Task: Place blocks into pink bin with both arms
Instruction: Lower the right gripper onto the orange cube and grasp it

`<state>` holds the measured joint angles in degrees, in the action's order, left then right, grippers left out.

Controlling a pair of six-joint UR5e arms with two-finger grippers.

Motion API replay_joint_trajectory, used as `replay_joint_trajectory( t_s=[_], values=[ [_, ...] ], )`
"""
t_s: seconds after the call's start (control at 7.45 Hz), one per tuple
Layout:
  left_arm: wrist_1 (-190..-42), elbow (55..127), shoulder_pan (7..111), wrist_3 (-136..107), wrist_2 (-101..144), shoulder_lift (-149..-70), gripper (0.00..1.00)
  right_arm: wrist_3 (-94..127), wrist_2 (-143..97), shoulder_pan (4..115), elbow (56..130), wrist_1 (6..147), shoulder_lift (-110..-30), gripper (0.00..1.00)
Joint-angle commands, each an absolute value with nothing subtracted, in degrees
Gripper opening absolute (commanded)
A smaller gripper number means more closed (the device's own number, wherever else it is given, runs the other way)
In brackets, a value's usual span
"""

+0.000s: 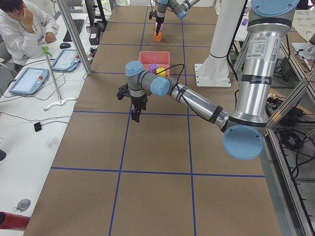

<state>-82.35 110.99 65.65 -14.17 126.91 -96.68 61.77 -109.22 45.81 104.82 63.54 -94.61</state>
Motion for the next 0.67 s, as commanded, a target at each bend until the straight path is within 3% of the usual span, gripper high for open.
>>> replay_joint_trajectory(
  t_s=[0.0, 0.54],
  values=[
    [-82.35, 110.74, 65.65, -14.33, 126.91, -96.68, 1.00, 63.11, -108.54, 44.82, 105.03, 63.54, -94.31, 1.00],
    [-82.35, 110.83, 65.57, -14.50, 127.00, -96.68, 1.00, 62.32, -109.69, 46.58, 110.04, 64.16, -96.33, 1.00]
  ],
)
